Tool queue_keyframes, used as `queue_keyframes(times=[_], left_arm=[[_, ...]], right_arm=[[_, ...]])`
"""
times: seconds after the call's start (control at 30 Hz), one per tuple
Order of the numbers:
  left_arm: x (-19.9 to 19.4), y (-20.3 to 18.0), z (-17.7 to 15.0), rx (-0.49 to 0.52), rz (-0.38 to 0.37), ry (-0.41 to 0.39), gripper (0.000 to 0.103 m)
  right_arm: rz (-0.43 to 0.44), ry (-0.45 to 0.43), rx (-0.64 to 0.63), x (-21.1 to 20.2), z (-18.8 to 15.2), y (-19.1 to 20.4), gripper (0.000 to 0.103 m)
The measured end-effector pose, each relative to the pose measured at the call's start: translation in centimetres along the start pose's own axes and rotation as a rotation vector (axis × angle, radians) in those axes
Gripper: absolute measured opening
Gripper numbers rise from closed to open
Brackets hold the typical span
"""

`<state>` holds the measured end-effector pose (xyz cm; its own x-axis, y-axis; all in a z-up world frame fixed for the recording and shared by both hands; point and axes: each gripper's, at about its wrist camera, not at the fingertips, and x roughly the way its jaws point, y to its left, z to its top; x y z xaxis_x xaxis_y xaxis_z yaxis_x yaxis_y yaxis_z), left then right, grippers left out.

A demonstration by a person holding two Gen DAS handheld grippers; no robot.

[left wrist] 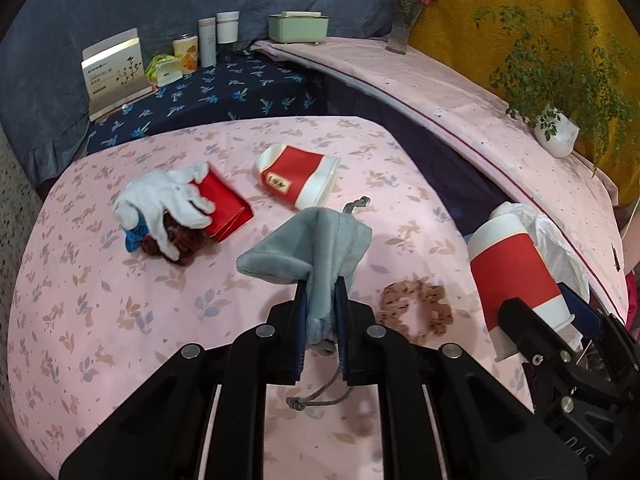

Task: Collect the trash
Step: 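Carry the red cup and grey pouch over the bin with both tools, then open both tools to drop the red cup and grey pouch into the bin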

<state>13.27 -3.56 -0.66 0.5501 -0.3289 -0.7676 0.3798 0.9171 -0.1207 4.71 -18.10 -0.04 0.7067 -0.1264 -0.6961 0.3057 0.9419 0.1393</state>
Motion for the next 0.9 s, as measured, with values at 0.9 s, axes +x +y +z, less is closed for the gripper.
queue_keyframes(times=[0.9], left_arm=[[2.1,-19.0,1.3,0.28,-0.276,0.05,0.013]], right_arm=[[-0.215,-0.042,0.259,-2.7,-0.4,-17.8,0.071]])
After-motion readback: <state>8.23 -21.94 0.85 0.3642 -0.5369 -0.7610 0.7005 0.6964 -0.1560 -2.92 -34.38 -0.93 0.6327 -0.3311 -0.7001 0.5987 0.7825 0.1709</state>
